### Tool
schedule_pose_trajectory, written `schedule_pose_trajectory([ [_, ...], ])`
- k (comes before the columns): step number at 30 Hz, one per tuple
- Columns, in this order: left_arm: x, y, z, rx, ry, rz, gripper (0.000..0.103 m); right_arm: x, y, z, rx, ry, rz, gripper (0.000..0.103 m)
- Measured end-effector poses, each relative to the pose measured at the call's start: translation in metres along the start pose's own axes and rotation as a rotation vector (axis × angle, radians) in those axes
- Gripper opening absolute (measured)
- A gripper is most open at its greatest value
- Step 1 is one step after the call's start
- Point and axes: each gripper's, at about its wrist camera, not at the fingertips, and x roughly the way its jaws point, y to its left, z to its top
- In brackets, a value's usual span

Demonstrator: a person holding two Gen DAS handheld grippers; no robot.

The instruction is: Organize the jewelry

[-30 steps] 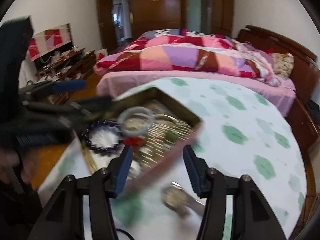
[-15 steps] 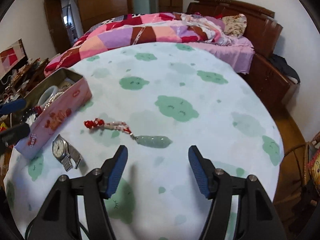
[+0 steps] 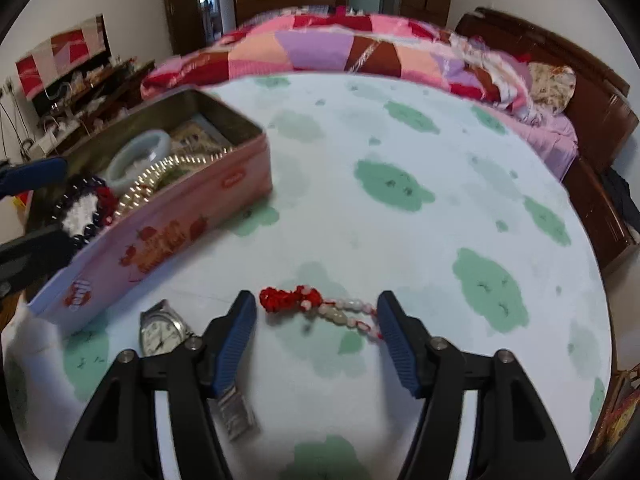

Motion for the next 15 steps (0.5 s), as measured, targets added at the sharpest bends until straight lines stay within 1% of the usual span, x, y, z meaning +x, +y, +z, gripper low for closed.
schedule_pose_trajectory([
  [1, -0.001, -0.003, 0.0, 0.011, -0.003, -0.006, 0.085, 0.0, -0.004, 0.0, 0.025, -0.004, -0.018, 0.031],
  [2, -0.002, -0.008, -0.001, 0.031, -0.007, -0.012, 0.085, -0.001, -0.009, 0.0, 0.051, 0.003, -0.015, 0.016],
  [3, -0.003, -0.013, -0.002, 0.051, -0.012, -0.013, 0.085, -0.002, -0.014, 0.0, 0.08, 0.009, -0.017, 0.009],
  [6, -0.007, -0.027, -0.005, 0.101, -0.025, -0.037, 0.085, -0.012, -0.027, -0.014, 0.1, 0.011, -0.106, 0.009],
  [9, -0.007, -0.044, -0.009, 0.144, -0.015, -0.067, 0.084, -0.028, -0.042, -0.031, 0.156, -0.008, -0.124, 0.009],
  [11, -0.003, -0.057, -0.012, 0.171, 0.006, -0.093, 0.075, -0.037, -0.049, -0.042, 0.188, -0.013, -0.138, 0.008],
  [12, -0.001, -0.062, -0.013, 0.18, 0.019, -0.104, 0.068, -0.041, -0.051, -0.047, 0.202, -0.021, -0.133, 0.009],
  [13, 0.003, -0.069, -0.015, 0.193, 0.041, -0.117, 0.066, -0.046, -0.057, -0.053, 0.23, -0.03, -0.114, 0.008],
  [15, 0.013, -0.079, -0.018, 0.207, 0.081, -0.137, 0.066, -0.048, -0.061, -0.057, 0.255, -0.037, -0.108, 0.008],
])
